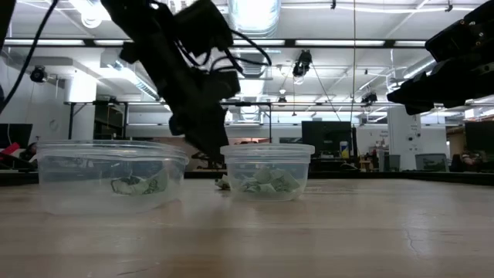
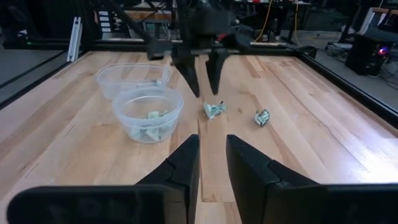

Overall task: Pick and place items into bin
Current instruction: Put the stevia packet into the left transparent bin

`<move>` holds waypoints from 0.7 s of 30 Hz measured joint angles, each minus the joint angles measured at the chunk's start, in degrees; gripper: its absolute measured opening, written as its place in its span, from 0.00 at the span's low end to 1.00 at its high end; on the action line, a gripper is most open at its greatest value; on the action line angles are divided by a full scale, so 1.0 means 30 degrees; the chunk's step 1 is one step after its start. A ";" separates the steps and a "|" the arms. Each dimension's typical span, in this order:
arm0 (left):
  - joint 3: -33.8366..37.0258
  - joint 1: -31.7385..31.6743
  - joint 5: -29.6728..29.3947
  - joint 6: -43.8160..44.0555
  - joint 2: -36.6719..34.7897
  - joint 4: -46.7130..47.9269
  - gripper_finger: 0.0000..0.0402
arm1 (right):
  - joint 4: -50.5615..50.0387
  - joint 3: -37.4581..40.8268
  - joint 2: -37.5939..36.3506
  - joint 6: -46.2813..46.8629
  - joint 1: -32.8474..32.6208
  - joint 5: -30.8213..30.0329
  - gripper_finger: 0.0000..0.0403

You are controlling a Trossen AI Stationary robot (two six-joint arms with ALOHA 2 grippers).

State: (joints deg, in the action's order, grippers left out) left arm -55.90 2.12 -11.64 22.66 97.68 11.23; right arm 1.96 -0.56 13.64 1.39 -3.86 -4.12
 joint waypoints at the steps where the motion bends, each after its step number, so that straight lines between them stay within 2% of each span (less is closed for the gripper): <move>1: -0.0052 -0.0125 -0.0006 0.0125 0.0282 -0.0197 0.35 | -0.0007 0.0000 0.0005 -0.0015 -0.0007 0.0015 0.18; 6: -0.0309 -0.0617 -0.0102 0.0341 0.0732 0.0023 0.35 | -0.0007 0.0000 0.0012 -0.0008 0.0000 0.0000 0.20; 12: -0.0371 -0.0709 -0.0093 0.0334 0.0096 -0.0112 0.35 | -0.0007 0.0000 0.0012 0.0022 0.0000 0.0000 0.21; 21: -0.0372 -0.0716 -0.0329 0.0220 -0.0032 -0.0095 0.35 | -0.0007 0.0000 0.0012 0.0015 -0.0004 0.0007 0.18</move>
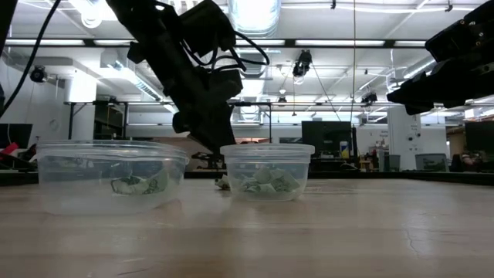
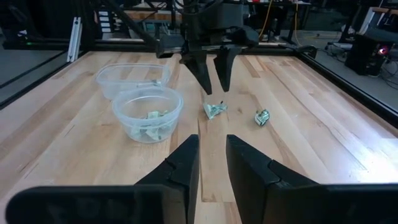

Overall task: Pick and place items into bin
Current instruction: Put the stevia packet into the left transparent bin

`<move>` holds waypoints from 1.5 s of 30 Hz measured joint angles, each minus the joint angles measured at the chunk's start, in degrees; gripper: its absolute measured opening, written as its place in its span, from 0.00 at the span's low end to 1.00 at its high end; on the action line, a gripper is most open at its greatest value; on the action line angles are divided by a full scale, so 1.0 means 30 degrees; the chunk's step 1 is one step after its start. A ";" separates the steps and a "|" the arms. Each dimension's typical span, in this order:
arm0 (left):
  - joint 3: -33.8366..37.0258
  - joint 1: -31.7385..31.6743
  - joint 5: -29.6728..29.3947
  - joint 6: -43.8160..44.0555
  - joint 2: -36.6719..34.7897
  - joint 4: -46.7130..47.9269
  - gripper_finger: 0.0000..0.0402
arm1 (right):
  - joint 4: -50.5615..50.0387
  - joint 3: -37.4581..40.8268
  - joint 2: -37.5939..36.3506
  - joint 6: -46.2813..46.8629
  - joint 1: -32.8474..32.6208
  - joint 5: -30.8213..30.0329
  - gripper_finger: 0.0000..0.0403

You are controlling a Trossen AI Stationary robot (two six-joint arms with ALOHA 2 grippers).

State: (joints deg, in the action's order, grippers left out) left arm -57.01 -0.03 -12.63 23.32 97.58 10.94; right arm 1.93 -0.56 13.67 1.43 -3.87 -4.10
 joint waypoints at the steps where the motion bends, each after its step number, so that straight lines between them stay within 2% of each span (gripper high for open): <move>1: 0.0000 0.0000 -0.0058 -0.0017 0.0007 0.0007 0.35 | 0.0000 0.0000 0.0000 -0.0021 -0.0003 0.0000 0.17; 17: -0.0270 -0.0131 -0.0448 0.0079 0.1205 -0.0093 0.35 | -0.0002 0.0000 0.0000 0.0000 -0.0002 0.0004 0.21; 28: -0.0760 -0.0153 0.0202 0.0629 0.2661 0.0265 0.35 | 0.0000 0.0000 -0.0012 -0.0029 -0.0004 -0.0002 0.18; 38: -0.0758 -0.0328 0.0500 0.1105 0.2674 0.0586 0.35 | 0.0000 0.0000 -0.0015 0.0005 -0.0001 -0.0005 0.19; 45: -0.0707 -0.0342 0.0596 0.1098 0.2659 0.0659 0.28 | 0.0000 0.0000 -0.0007 -0.0029 -0.0004 -0.0002 0.21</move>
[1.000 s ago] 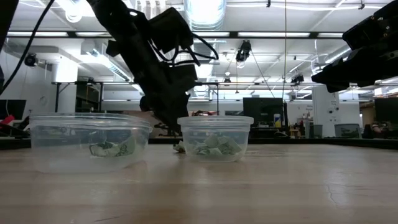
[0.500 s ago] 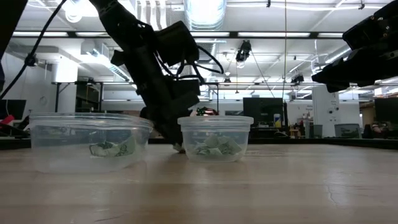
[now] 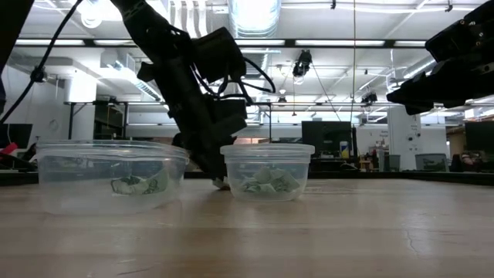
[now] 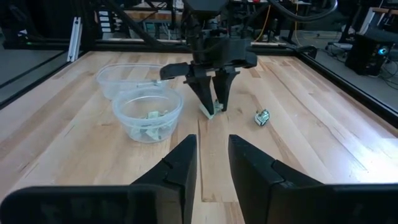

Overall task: Pick and place items into bin
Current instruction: Put the stevia packet into the left transparent bin

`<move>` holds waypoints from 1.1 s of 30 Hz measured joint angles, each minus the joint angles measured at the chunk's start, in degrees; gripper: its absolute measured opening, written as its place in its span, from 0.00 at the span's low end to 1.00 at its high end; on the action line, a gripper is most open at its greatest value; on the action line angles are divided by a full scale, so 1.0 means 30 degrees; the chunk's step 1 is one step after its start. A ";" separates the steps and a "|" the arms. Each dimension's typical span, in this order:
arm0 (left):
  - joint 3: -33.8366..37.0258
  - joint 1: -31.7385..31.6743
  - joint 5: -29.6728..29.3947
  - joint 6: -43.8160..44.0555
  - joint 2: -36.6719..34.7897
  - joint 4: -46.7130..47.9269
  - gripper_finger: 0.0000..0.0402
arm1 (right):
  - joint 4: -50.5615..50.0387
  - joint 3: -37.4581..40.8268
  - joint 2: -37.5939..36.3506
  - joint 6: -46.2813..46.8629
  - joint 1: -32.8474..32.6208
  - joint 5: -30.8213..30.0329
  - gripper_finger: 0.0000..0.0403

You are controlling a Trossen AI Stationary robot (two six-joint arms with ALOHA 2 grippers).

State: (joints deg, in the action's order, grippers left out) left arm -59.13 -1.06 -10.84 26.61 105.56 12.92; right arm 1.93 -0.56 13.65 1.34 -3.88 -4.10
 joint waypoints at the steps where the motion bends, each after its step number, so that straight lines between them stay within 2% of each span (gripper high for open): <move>1: 0.0000 0.0000 0.0028 -0.0003 0.0000 0.0011 0.26 | 0.0000 0.0000 0.0000 0.0017 0.0000 0.0002 0.21; 10: 0.0044 0.0000 0.0321 -0.1289 -0.0203 0.0061 0.02 | 0.0000 0.0000 0.0000 0.0025 0.0004 -0.0002 0.18; 22: 0.0109 0.0199 0.0624 -0.2002 -0.1499 0.0131 0.00 | -0.0004 0.0000 0.0004 0.0006 0.0007 -0.0026 0.19; 33: 0.0226 0.1134 0.1722 -0.3597 -0.3110 0.0035 0.00 | 0.0000 0.0000 0.0007 0.0018 0.0007 -0.0014 0.20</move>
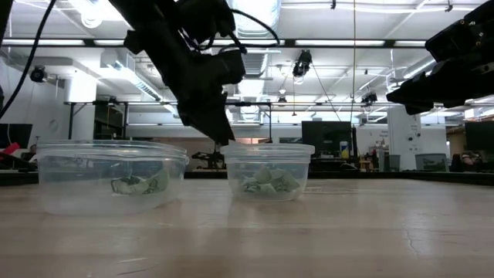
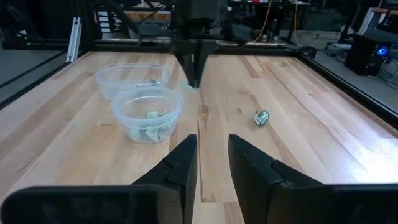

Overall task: Pick and place items into bin
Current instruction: Put the stevia packet into the left transparent bin

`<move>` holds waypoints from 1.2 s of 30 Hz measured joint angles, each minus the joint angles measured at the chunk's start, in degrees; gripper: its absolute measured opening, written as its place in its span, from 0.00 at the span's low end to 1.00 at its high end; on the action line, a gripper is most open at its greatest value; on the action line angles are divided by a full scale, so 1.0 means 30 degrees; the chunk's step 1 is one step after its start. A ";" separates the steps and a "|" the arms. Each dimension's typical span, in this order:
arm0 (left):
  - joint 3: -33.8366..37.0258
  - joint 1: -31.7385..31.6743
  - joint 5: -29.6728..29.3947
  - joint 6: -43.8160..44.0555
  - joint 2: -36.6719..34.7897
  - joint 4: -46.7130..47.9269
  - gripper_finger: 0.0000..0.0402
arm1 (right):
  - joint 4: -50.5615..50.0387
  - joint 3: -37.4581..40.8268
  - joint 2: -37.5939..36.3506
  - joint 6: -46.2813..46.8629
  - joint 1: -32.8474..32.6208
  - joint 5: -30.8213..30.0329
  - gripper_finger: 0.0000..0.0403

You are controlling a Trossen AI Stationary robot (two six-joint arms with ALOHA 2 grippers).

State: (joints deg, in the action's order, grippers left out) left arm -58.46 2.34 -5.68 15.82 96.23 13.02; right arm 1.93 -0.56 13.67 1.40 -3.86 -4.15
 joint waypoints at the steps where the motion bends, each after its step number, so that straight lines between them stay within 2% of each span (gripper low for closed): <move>1: 0.0014 0.0090 0.0255 -0.0153 -0.0092 0.0016 0.00 | 0.0000 0.0000 -0.0007 -0.0022 -0.0004 -0.0003 0.20; 11: 0.0153 0.1703 0.0453 -0.0411 -0.1596 -0.0003 0.00 | 0.0000 0.0000 -0.0015 -0.0004 0.0000 0.0001 0.17; 19: 0.0270 0.3446 0.0335 -0.0600 -0.2357 -0.0005 0.00 | 0.0000 0.0000 -0.0009 -0.0015 -0.0002 0.0001 0.19; 23: 0.0270 0.4069 0.0957 -0.0600 -0.2354 0.0115 0.00 | 0.0000 0.0000 -0.0015 -0.0018 -0.0005 0.0001 0.20; 36: -0.0124 0.5876 0.1189 0.1096 -0.2474 0.3644 0.00 | 0.0000 0.0000 -0.0020 -0.0018 -0.0002 0.0008 0.18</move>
State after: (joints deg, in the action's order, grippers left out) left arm -58.83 19.97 -2.11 19.11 88.80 23.95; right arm 1.93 -0.56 13.61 1.34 -3.86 -4.12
